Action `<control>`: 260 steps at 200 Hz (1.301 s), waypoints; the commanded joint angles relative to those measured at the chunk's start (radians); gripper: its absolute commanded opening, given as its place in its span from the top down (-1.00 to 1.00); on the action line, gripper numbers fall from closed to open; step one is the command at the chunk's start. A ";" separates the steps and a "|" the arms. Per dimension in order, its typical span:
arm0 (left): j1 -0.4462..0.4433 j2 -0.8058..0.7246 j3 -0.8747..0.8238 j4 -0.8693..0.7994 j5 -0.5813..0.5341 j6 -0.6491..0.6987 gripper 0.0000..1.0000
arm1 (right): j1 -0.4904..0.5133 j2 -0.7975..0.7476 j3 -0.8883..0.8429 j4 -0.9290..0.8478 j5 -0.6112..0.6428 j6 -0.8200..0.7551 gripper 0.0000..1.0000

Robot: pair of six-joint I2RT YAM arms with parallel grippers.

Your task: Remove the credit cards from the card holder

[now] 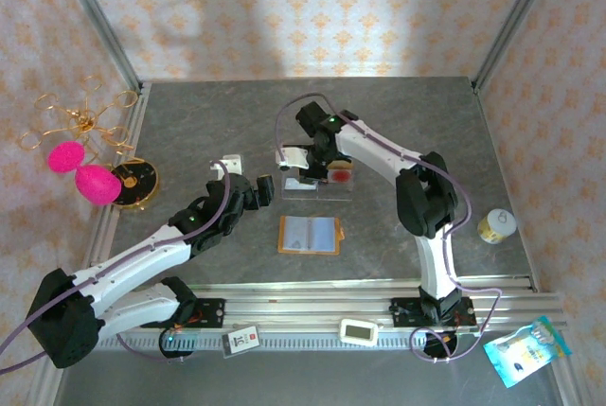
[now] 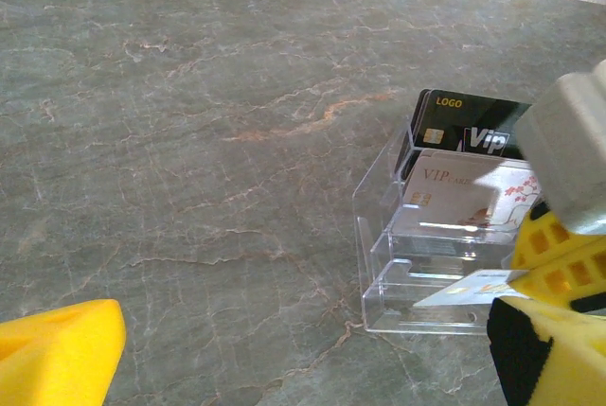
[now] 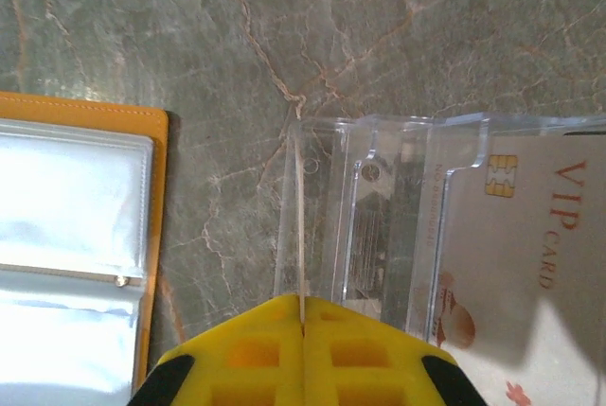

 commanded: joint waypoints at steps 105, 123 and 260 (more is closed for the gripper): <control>0.026 0.018 0.025 0.034 0.042 0.005 -0.99 | -0.002 0.058 0.005 0.074 0.040 0.052 1.00; 0.027 0.018 0.026 0.034 0.045 0.005 -0.99 | 0.004 0.062 0.000 0.081 0.044 0.053 0.94; 0.032 -0.031 -0.033 0.112 0.138 -0.054 -0.99 | 0.010 -0.089 0.009 0.255 -0.116 0.320 0.24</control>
